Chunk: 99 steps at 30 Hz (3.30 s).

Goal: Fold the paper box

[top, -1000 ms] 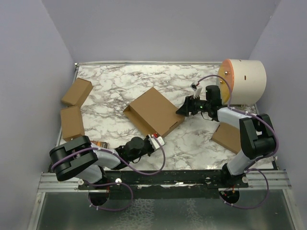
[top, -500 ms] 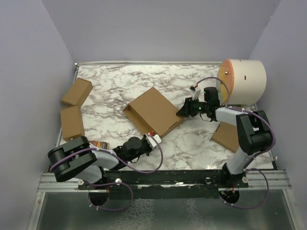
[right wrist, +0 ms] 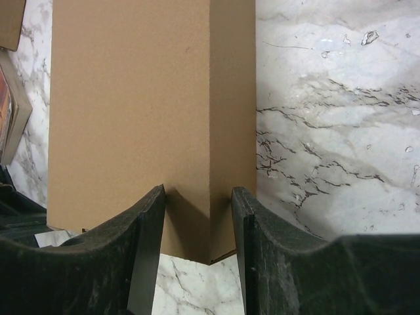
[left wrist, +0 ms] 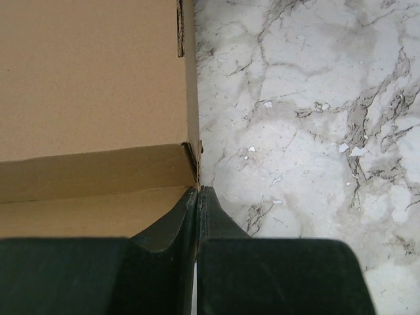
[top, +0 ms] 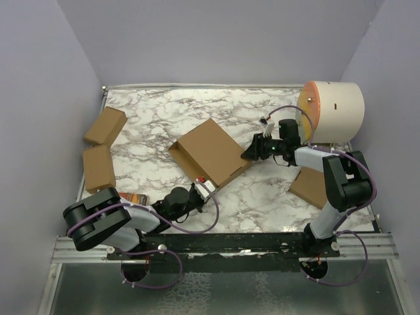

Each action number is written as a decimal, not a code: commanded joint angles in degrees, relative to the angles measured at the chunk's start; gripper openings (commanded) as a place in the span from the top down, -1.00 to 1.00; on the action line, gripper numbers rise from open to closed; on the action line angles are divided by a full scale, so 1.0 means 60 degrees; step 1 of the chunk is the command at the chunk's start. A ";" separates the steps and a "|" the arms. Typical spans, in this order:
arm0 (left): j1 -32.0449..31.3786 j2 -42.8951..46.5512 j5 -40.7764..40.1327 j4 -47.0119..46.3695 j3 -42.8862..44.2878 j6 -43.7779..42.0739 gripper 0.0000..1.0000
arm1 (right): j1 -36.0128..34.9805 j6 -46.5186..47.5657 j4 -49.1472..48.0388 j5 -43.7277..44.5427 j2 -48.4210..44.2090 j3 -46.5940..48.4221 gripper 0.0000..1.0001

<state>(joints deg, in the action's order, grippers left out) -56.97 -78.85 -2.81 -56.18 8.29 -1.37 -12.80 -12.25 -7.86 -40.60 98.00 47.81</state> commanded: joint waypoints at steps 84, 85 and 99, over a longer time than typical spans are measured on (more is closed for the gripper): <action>0.0549 -0.0165 0.0431 -0.0802 -0.0386 0.1679 1.00 | -0.0006 0.0441 0.0438 0.0831 0.0764 0.0139 0.15; 0.0545 -0.0153 0.0379 -0.0947 -0.0507 0.1711 1.00 | -0.0006 0.0445 0.0444 0.0865 0.0762 0.0133 0.15; 0.0585 -0.0336 0.0371 -0.1430 -0.0800 0.1879 1.00 | -0.0006 0.0474 0.0492 0.0975 0.0799 0.0173 0.16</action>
<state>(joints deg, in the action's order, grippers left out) -53.63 -80.47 -1.13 -62.57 4.91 8.56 -13.02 -12.21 -8.08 -41.63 99.98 49.34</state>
